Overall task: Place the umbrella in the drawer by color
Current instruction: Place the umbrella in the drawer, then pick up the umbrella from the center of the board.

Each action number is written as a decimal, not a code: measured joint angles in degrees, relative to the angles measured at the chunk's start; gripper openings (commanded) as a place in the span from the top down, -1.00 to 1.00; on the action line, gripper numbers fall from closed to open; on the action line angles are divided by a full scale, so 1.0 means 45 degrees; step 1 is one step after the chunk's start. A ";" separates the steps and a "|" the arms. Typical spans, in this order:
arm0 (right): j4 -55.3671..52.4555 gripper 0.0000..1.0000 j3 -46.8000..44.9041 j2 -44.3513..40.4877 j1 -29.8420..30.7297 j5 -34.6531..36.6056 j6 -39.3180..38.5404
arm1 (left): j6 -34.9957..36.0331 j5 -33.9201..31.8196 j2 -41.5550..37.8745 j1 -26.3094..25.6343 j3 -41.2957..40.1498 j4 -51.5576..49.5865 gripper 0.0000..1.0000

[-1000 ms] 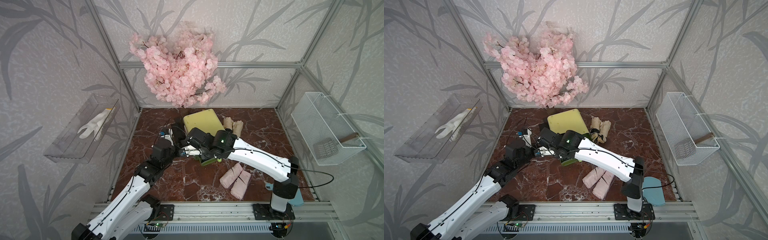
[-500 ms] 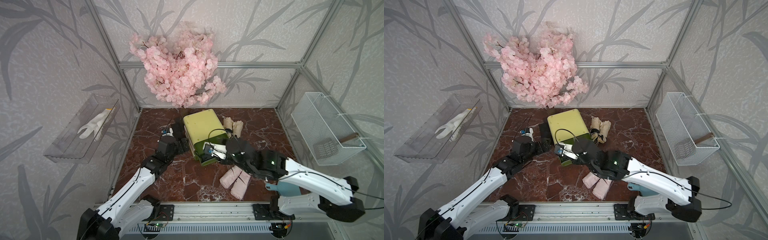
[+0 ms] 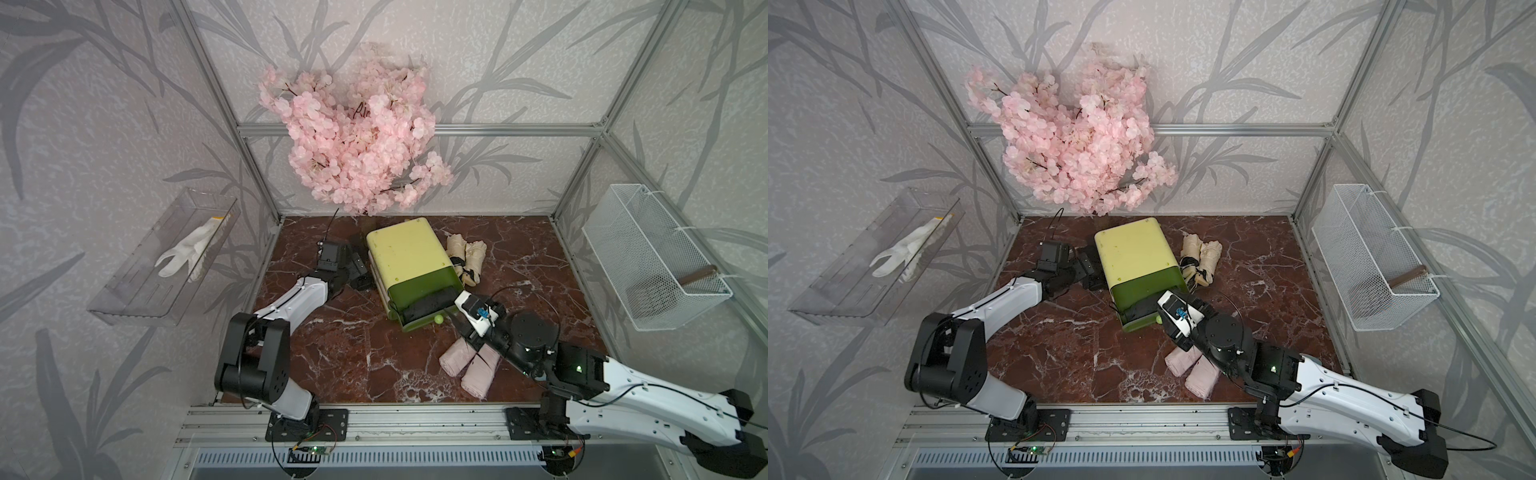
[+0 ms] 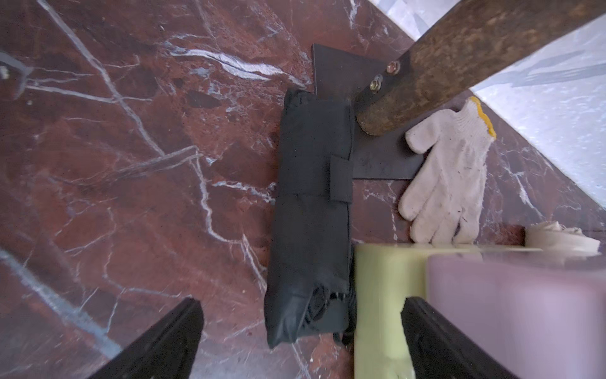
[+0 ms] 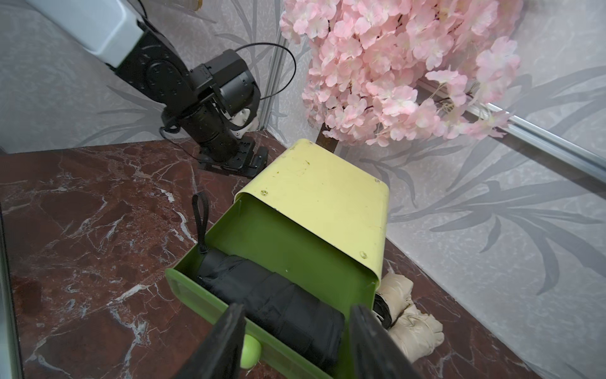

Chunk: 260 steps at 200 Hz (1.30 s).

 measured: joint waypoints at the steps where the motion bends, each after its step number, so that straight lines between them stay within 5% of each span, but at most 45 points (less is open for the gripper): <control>1: 0.0024 -0.11 -0.0029 0.0005 0.0000 -0.0010 0.0015 | 0.0005 0.0019 0.0063 0.0010 0.0044 0.0015 -0.94; 47: 0.1083 -0.12 -0.1209 0.0092 -0.0155 -0.0423 0.0491 | -0.0010 0.0903 0.3424 0.0500 0.1783 0.0733 -0.81; 102: 0.1880 -0.13 -0.1603 -0.0471 -0.0374 -0.0748 0.0763 | 0.0296 0.1064 0.5309 0.0505 0.3837 0.0155 -0.69; 139: 0.2089 -0.14 -0.1894 -0.0617 -0.0432 -0.1035 0.0923 | 0.0661 0.0680 0.5382 0.0510 0.3861 0.0092 0.21; 161: 0.2186 -0.15 -0.1914 -0.0656 -0.0442 -0.1156 0.1020 | 0.0797 0.0510 0.5158 0.0505 0.3614 0.0369 0.27; 200: 0.2259 -0.30 -0.1914 -0.0661 -0.0471 -0.1311 0.1311 | 0.0845 -0.0593 0.3055 0.0505 0.1020 0.0869 0.30; 260: 0.2152 -0.31 -0.1914 -0.1001 -0.0597 -0.1375 0.2302 | 0.1651 -0.2263 -0.3716 -0.0316 -0.2225 0.1316 0.39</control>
